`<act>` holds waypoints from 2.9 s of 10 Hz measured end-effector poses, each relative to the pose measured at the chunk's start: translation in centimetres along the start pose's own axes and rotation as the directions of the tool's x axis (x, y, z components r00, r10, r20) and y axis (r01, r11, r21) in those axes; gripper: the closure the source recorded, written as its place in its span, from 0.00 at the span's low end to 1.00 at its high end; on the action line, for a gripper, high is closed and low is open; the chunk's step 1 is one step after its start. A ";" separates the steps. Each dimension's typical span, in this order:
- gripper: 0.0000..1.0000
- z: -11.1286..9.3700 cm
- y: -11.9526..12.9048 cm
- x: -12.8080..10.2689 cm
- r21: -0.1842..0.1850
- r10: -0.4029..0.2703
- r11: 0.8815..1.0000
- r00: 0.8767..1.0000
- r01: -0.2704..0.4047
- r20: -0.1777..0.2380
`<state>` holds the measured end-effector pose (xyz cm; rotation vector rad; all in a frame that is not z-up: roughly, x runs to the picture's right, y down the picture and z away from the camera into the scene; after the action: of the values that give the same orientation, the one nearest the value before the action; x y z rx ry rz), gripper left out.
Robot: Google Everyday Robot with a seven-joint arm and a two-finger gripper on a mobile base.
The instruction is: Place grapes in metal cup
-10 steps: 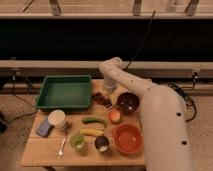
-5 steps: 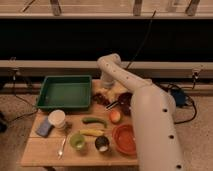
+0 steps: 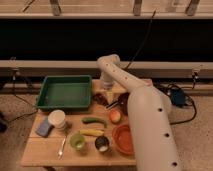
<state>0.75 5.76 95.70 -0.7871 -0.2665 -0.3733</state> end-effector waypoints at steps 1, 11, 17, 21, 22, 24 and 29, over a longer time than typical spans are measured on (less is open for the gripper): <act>0.47 0.2 0.1 0.0 -0.004 0.006 1.000 1.000 -0.006 0.004; 1.00 -4.5 1.9 1.9 0.082 0.041 0.996 0.998 -0.045 0.049; 1.00 -12.2 2.8 1.8 0.189 0.010 0.982 0.993 -0.032 0.117; 1.00 -17.1 6.7 0.6 0.270 -0.071 0.962 0.992 0.040 0.108; 1.00 -17.9 8.0 0.1 0.287 -0.093 0.956 0.991 0.062 0.096; 1.00 -19.4 11.2 -1.6 0.318 -0.148 0.940 0.987 0.120 0.065; 1.00 -21.3 18.5 -5.4 0.357 -0.249 0.903 0.968 0.240 -0.020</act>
<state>5.63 3.43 67.53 -0.3991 -0.4469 -0.5346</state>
